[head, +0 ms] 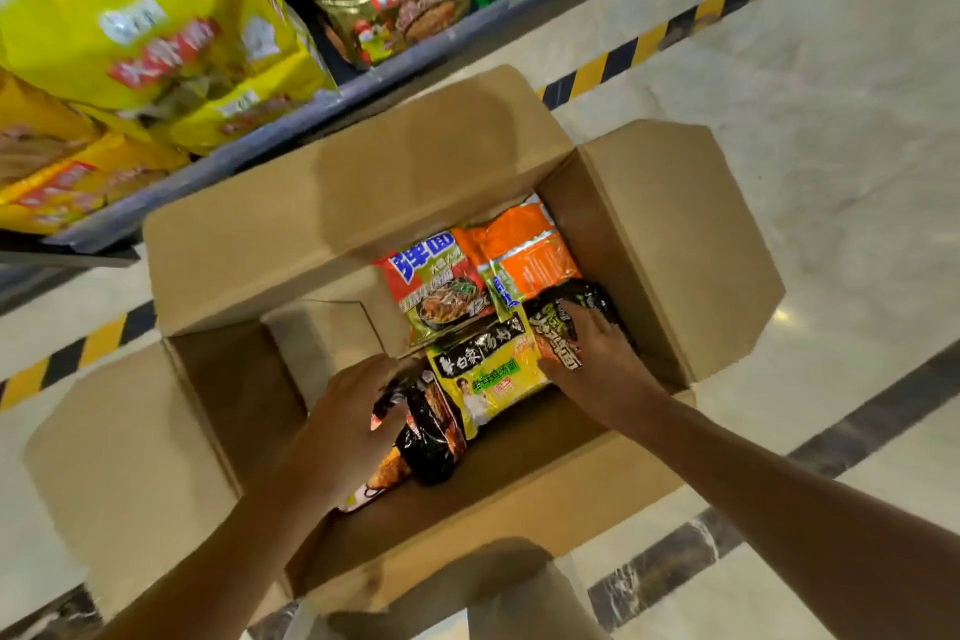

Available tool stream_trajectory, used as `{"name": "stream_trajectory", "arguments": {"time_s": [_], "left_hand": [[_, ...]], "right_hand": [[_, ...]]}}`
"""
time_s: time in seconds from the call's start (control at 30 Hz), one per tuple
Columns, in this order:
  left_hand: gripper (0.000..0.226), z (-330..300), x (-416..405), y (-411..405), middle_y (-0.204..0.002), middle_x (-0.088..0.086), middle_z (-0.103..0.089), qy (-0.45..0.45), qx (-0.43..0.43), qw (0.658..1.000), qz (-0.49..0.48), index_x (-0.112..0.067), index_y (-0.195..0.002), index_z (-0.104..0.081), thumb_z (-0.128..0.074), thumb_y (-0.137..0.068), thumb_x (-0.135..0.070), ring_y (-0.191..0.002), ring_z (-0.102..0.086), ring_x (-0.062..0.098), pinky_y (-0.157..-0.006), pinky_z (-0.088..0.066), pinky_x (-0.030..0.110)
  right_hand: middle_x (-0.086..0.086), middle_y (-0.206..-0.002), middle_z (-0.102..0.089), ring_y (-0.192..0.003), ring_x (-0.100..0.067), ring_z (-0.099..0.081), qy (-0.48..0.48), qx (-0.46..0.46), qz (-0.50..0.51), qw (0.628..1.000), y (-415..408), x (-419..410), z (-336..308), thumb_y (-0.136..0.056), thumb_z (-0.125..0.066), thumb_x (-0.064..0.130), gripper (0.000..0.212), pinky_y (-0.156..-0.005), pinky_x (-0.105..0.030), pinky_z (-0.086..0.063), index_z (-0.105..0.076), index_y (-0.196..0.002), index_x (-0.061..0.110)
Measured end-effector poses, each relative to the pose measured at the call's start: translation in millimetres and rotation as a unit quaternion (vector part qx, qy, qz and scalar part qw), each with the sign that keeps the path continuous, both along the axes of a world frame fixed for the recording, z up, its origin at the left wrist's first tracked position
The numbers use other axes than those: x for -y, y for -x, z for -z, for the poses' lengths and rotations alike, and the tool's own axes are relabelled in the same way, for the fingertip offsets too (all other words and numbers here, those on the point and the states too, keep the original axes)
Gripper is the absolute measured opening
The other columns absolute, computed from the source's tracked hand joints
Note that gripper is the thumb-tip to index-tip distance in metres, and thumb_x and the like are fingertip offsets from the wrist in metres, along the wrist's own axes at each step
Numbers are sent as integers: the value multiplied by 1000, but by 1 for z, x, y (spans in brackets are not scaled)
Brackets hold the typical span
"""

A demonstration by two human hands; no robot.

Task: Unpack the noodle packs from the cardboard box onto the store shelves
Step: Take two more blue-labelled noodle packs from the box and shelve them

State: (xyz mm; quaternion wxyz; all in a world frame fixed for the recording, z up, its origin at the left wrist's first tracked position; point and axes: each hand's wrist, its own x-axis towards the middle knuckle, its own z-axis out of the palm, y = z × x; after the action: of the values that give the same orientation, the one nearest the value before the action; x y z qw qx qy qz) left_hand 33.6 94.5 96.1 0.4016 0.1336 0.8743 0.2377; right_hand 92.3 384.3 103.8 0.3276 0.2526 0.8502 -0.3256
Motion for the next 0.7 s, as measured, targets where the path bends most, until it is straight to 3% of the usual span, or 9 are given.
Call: {"name": "stream_trajectory", "arguments": {"time_s": [0.17,0.37,0.47,0.6,0.7], "left_hand": [[55,66,7,1,-155,-9,-31,-4,10,1000,0,-29,-150,-33,-52,-99,-34,-145,-23,11,-115,-19,24],[61,124,20,-4,-158,-12,-23,-20,24,999,-13,-26,-153,-28,-51,-97,-37,-144,-14,1,-115,-11,19],[61,140,22,-10,-159,-16,-19,-26,20,999,-22,-30,-154,-25,-50,-98,-37,-138,-11,-6,-115,-12,20],[60,158,24,-15,-158,-20,-20,-38,37,997,-55,-34,-152,-26,-51,-98,-36,-142,-12,-5,-116,-14,24],[58,171,24,-19,-156,-19,-23,-39,22,998,-46,-35,-151,-28,-51,-98,-35,-142,-16,-4,-115,-17,23]], "right_hand": [[-12,-164,-13,-151,-32,-12,-23,-6,-61,998,24,10,84,-95,-63,38,88,-120,-44,-22,-8,-159,11],[-15,-166,-1,-153,-32,5,-77,-48,-60,994,44,27,165,-95,-63,36,94,-125,-44,-8,-1,-158,6],[-15,-166,4,-153,-32,9,-106,-40,-53,992,51,33,192,-91,-68,35,102,-125,-42,-2,2,-157,3],[-15,-165,10,-152,-35,12,-150,-15,-45,988,53,33,211,-89,-71,29,104,-125,-47,-10,3,-157,2],[-21,-164,10,-151,-38,14,-221,-11,-91,971,52,30,226,-89,-65,44,105,-125,-47,-2,2,-156,-2]]}}
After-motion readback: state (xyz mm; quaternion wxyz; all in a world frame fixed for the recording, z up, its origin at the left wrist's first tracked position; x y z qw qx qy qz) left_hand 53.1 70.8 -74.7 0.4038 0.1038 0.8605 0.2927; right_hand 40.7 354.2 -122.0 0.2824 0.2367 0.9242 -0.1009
